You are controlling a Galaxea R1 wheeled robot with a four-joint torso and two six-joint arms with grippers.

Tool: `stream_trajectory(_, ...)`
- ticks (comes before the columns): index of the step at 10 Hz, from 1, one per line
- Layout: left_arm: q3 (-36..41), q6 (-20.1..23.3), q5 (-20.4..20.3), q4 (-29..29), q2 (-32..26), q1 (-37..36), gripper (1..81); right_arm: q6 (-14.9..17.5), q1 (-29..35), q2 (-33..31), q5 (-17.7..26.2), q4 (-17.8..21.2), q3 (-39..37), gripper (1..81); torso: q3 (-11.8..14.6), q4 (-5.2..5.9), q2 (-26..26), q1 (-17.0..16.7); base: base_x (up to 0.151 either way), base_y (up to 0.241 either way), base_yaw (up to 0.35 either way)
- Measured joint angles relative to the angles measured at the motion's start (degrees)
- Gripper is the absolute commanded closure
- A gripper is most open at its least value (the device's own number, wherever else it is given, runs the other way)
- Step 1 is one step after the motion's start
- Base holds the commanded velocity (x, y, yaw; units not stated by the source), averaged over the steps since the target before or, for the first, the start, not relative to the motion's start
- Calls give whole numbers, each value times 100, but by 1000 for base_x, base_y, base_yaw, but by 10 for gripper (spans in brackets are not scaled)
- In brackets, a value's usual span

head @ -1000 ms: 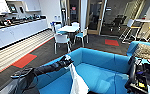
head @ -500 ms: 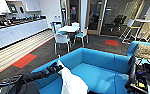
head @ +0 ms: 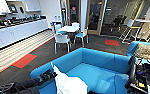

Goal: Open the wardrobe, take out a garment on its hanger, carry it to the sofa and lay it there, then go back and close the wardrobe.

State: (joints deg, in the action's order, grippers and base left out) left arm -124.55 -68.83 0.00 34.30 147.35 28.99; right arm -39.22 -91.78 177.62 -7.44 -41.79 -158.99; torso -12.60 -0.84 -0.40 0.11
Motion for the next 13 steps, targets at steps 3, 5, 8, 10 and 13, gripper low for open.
stream_trajectory(3, -116, 1, -79, 157, -105, 395, 811, -2, -2, 0, 0, 0, 0, 10, 0, 0, 0, 0, 0, 0, 0)
stream_trajectory(5, -364, 1, -137, 249, -137, 571, 811, -2, -15, 0, 0, 0, 0, 10, 0, 0, 0, 0, 0, 0, 0)
stream_trajectory(8, -681, 4, -176, 290, -127, 802, 811, 0, -15, 0, -2, -2, 0, 10, 0, 0, 0, 0, 0, 0, 0)
stream_trajectory(10, -908, 4, -200, 301, -137, 911, 811, 0, -15, 0, -2, -2, 0, 10, 0, 0, 0, 0, 0, 0, 0)
stream_trajectory(13, -930, 155, -484, 345, -228, 1103, 10, 0, -15, 2, -2, -2, 0, 10, 0, 0, 0, 0, 0, 0, 0)
